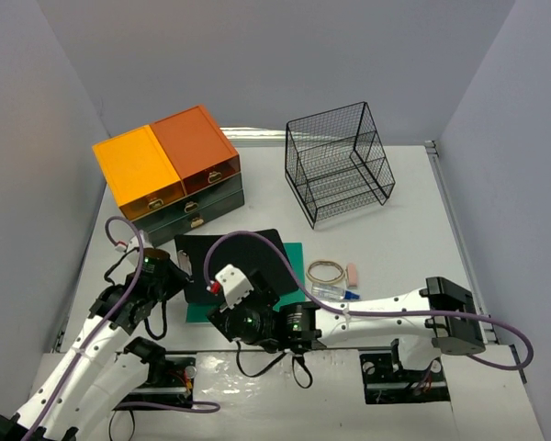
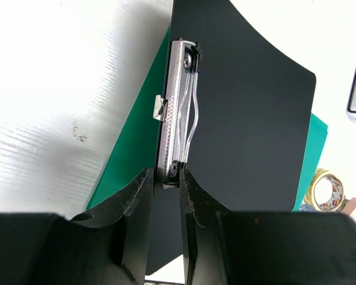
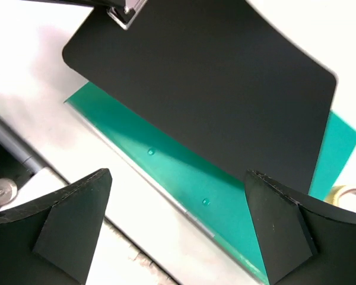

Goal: Organize the desk

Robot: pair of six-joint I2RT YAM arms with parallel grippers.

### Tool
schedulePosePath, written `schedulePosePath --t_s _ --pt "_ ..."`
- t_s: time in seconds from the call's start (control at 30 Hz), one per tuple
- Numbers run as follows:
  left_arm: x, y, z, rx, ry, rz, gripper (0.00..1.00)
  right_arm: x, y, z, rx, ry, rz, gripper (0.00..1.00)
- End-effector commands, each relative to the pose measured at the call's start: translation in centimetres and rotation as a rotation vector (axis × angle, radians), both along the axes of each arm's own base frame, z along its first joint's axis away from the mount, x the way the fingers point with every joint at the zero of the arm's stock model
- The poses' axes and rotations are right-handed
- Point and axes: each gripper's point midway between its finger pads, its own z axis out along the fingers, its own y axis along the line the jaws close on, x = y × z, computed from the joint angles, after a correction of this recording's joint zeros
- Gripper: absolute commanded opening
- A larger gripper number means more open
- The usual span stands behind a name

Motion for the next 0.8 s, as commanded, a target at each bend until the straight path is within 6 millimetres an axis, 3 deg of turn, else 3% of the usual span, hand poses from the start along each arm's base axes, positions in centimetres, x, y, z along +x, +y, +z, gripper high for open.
schedulePosePath --t_s 0.0,0.13,0.3,0.6,0.77 --pt "1.8 -1.2 3.8 -0.035 -0.089 -0.038 0.00 0.5 1.1 3.3 -0.004 -0.197 -0.081 0.90" --pt "2.2 -1.5 4.4 -0.040 -0.089 -0.047 0.00 -1.1 2.4 2.5 -0.073 -0.272 -0.052 0.88" --pt "2.6 -1.8 5.3 -0.042 -0.095 -0.059 0.00 -1.7 3.3 2.6 -0.077 -0.307 -0.054 0.88" --pt "2.6 -2.3 6.1 -0.061 -0.096 -0.072 0.00 -0.1 3.1 2.1 -0.150 -0.414 -0.119 0.85" --pt "2.4 -2.3 6.3 -0.062 -0.092 -0.080 0.00 0.4 4.1 1.3 -0.167 -0.436 -0.104 0.84"
